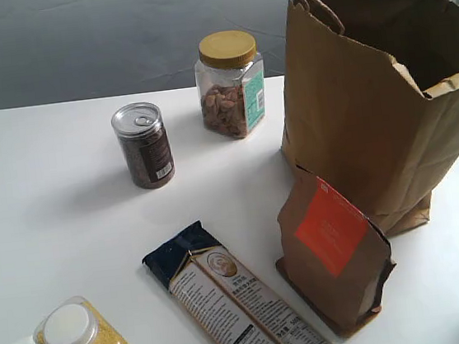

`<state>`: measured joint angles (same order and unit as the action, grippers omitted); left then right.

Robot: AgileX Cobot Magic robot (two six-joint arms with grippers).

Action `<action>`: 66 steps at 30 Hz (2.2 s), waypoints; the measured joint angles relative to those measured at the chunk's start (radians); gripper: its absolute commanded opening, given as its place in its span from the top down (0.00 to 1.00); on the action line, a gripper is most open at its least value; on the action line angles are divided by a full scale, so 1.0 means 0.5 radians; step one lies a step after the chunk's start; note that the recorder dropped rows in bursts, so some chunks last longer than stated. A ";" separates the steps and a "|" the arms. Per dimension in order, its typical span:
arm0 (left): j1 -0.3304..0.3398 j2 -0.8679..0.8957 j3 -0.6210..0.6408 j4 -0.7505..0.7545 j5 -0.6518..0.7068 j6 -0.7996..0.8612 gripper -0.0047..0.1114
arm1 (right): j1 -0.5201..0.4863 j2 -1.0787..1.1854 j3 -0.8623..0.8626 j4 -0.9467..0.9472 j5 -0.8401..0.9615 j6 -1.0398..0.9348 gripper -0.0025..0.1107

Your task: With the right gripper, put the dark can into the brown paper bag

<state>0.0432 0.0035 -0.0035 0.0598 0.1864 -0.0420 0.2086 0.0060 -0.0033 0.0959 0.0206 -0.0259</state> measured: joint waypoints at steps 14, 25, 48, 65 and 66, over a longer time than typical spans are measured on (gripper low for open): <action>0.000 0.000 0.000 0.000 0.000 0.000 0.96 | 0.000 0.000 0.000 0.191 -0.112 0.004 0.98; 0.000 0.000 0.000 0.000 0.000 0.000 0.96 | 0.214 0.918 -1.414 0.013 0.657 0.266 0.98; 0.000 0.000 0.000 0.000 0.000 0.000 0.96 | 1.676 3.572 -3.727 -0.257 1.972 0.663 0.91; 0.000 0.000 0.000 0.000 0.000 0.000 0.96 | 1.643 4.759 -5.053 -0.192 2.331 0.939 0.20; 0.000 0.000 0.000 0.000 0.000 0.000 0.96 | 1.632 4.807 -5.082 -0.192 2.335 0.944 0.20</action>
<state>0.0432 0.0035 -0.0035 0.0598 0.1864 -0.0420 1.0246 2.4096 -2.5441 0.0000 1.1881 0.4463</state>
